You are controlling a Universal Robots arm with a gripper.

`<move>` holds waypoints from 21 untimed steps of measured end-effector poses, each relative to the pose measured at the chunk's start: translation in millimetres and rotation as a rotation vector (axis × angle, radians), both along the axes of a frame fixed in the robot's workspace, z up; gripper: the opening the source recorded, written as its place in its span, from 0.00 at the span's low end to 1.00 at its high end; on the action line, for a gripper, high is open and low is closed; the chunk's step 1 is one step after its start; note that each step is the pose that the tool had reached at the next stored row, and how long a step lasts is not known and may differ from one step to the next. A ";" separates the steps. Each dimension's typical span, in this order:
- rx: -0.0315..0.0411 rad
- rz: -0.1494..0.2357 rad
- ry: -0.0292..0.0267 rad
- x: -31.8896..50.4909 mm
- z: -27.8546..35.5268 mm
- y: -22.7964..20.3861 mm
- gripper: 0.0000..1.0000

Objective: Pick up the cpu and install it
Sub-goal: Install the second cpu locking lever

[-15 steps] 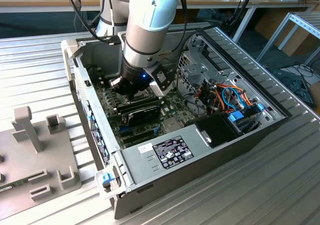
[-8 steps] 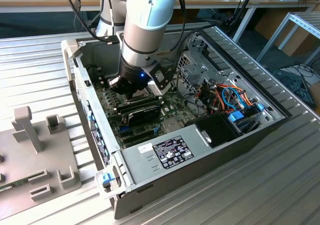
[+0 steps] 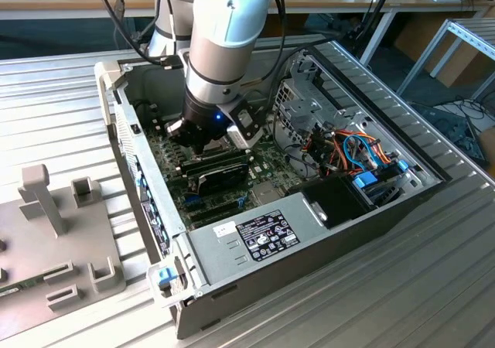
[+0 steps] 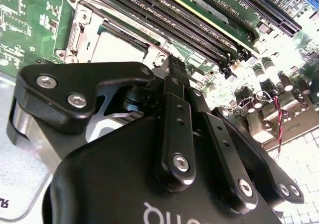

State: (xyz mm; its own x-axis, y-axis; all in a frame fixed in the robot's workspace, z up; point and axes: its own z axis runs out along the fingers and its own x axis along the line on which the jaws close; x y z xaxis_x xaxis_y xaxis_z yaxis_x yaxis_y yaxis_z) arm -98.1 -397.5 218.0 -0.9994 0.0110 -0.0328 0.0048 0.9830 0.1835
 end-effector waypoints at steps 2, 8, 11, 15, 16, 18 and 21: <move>-0.0135 0.000 0.0000 0.0 -2.9 0.0 0.11; -0.0235 0.000 -0.0001 -1.5 -9.5 2.0 0.11; -0.0252 0.000 -0.0001 -2.3 -10.7 3.8 0.11; -0.0354 0.000 0.0001 -2.5 -12.7 4.2 0.11; -0.0371 0.000 0.0001 -2.6 -13.0 4.1 0.11; -0.0410 0.000 0.0002 -2.6 -14.1 4.2 0.11; -0.0427 0.000 0.0000 -2.8 -15.3 4.7 0.11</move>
